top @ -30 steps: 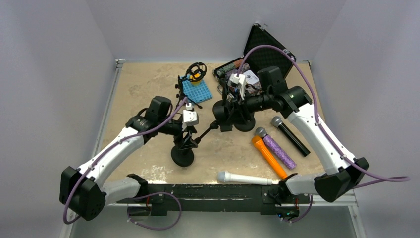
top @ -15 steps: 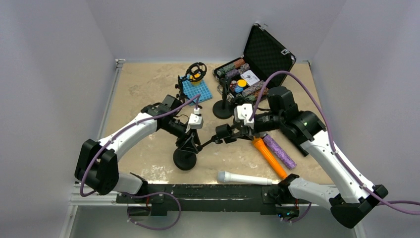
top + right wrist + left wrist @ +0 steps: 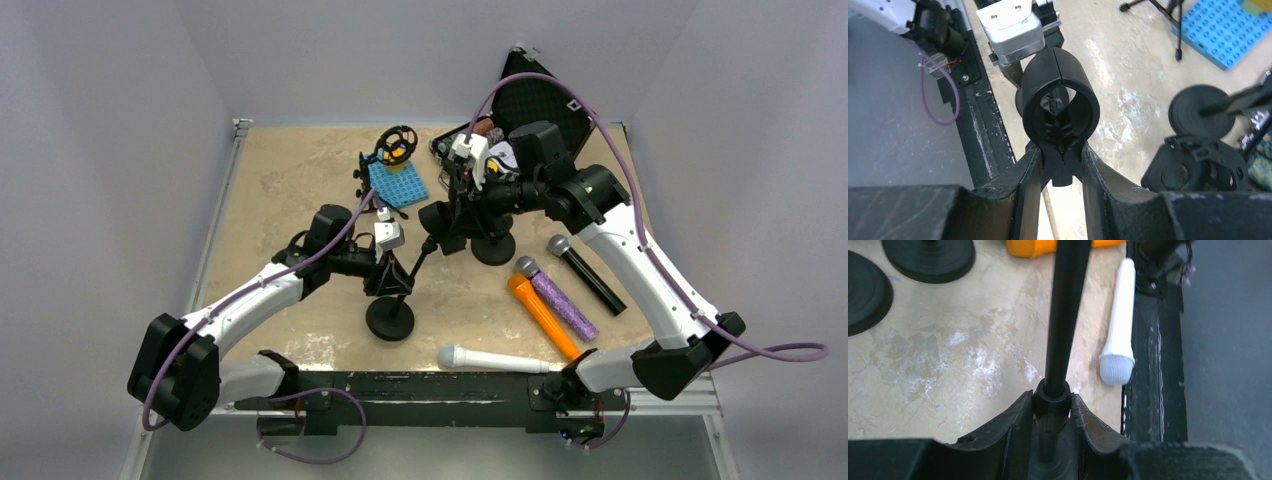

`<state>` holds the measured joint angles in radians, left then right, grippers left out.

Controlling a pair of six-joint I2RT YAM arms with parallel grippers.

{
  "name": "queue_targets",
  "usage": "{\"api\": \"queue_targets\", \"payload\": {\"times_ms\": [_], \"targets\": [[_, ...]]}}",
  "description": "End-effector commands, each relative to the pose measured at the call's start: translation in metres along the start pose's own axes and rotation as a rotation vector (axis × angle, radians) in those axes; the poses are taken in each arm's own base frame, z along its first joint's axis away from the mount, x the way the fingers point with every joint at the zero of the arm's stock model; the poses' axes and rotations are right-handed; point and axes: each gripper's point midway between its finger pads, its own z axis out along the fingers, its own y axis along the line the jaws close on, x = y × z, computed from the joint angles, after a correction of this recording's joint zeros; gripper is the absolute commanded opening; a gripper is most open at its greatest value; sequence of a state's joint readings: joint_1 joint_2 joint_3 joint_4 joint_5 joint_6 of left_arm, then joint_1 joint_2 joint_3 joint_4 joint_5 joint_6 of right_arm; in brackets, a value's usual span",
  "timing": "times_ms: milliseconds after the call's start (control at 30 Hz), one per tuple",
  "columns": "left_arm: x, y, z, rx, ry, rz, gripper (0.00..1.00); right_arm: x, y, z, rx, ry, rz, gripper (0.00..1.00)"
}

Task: Remove the microphone from the stand

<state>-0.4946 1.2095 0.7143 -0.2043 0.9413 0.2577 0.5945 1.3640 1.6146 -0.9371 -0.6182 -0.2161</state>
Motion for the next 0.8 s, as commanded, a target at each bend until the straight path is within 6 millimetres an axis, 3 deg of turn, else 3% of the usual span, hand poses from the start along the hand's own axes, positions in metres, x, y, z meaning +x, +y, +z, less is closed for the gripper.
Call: {"api": "queue_targets", "payload": {"times_ms": [0,167,300,333,367,400,467,600,767], "targets": [[-0.054,0.035,0.004,-0.178,-0.225,-0.132,0.08,-0.009,0.025,-0.021,0.043,0.017,0.073,0.00],[-0.052,0.033,0.004,-0.172,-0.219,-0.149,0.45,-0.001,0.021,-0.014,0.070,0.044,-0.036,0.00],[-0.051,0.020,0.000,-0.126,-0.194,-0.137,0.66,-0.011,0.022,-0.013,0.059,0.029,-0.079,0.00],[-0.053,0.016,-0.002,-0.119,-0.188,-0.130,0.83,-0.013,0.022,-0.013,0.058,0.027,-0.095,0.00],[-0.052,0.011,-0.005,-0.109,-0.174,-0.133,0.94,-0.015,0.023,-0.012,0.055,0.029,-0.113,0.00],[-0.056,0.007,-0.010,-0.105,-0.173,-0.118,0.98,-0.016,0.024,-0.012,0.051,0.031,-0.135,0.00],[-0.056,-0.002,-0.021,-0.116,-0.155,-0.113,1.00,-0.013,0.026,-0.009,0.042,0.050,-0.170,0.00],[-0.082,-0.019,-0.049,-0.180,-0.214,-0.029,1.00,-0.001,0.030,-0.001,0.015,0.099,-0.206,0.00],[-0.154,-0.052,-0.090,-0.224,-0.401,0.090,1.00,-0.002,0.034,0.004,0.004,0.111,-0.259,0.00]]}}
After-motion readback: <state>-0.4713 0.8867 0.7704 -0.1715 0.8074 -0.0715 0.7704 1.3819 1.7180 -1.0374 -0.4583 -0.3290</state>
